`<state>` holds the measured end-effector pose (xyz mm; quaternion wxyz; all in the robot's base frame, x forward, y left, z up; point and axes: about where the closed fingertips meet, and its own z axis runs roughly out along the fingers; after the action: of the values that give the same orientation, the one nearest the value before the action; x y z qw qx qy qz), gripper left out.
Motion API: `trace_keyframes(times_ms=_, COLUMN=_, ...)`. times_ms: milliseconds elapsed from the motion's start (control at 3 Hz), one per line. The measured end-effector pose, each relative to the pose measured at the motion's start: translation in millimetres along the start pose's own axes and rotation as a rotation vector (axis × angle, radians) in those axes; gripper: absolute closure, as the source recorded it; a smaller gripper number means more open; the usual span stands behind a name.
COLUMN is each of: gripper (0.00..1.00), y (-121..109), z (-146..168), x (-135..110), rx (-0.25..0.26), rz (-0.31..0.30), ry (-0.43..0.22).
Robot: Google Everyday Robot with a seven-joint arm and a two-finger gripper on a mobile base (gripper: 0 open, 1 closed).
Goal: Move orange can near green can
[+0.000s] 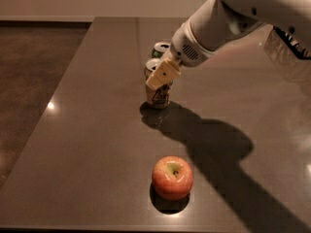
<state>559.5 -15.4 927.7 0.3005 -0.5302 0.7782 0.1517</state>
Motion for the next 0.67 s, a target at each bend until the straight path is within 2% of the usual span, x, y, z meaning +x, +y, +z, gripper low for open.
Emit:
trace_keyframes(times_ms=333, gripper=0.87, y=-23, z=-6, x=15, rx=0.055, rz=0.061, ry=0.006)
trace_keyframes(times_ms=667, gripper=0.63, y=-38, z=-8, x=26, rx=0.085, rz=0.103, ry=0.003)
